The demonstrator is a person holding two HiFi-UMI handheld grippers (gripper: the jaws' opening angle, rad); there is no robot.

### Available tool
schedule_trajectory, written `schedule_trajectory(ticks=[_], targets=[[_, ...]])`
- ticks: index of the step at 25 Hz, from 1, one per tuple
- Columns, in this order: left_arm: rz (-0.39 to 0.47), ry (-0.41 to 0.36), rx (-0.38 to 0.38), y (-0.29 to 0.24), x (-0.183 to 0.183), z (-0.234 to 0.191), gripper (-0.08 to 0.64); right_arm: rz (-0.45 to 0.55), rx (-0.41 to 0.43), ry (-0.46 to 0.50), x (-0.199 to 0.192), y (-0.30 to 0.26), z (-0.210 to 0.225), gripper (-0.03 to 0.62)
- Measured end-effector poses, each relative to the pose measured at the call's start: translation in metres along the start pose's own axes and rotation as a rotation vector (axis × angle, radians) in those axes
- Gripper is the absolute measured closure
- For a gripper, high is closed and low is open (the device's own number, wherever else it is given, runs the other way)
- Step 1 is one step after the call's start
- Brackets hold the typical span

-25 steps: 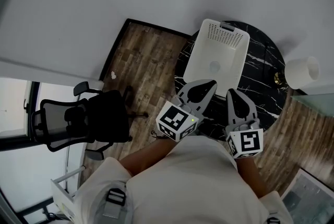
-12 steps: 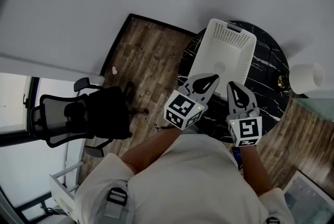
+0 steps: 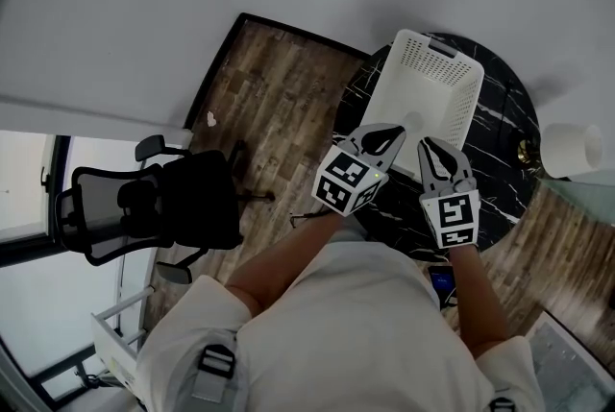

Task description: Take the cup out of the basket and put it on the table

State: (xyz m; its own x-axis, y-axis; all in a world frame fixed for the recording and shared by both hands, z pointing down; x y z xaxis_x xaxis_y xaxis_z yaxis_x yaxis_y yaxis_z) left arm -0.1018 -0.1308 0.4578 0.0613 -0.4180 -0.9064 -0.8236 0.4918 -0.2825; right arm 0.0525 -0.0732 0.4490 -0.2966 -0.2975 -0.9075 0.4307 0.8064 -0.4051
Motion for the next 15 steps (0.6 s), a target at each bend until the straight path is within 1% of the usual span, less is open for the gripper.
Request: schedule_trajectory(ticks=[4,10,15], targets=[[-0.035,0.001,0.011,-0.01,-0.007,-0.014,0.554,-0.067,0.027,0.039,-0.008,-0.017,0.003,0.583],[-0.078,-0.005,0.01,-0.028,-0.013,-0.027,0.554,-0.194,0.123,0.139,-0.02,-0.046,0.008,0.583],[-0.118,-0.003,0.008,-0.04,-0.019,-0.035,0.554,-0.282,0.176,0.191,-0.033,-0.069,0.01,0.583]])
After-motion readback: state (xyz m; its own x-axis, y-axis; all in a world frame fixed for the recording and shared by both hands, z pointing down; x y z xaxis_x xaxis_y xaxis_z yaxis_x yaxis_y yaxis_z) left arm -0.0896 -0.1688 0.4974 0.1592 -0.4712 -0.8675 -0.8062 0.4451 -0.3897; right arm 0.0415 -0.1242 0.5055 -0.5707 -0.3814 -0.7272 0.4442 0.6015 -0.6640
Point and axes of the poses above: the fingertips, and each gripper's own axes: y backward along the fingers, z to its right, x out of its top, the point moved 10 cm from there along y, backward along the fingers, and after that the axes turned 4 degrees about z, right-handed, at the moved point
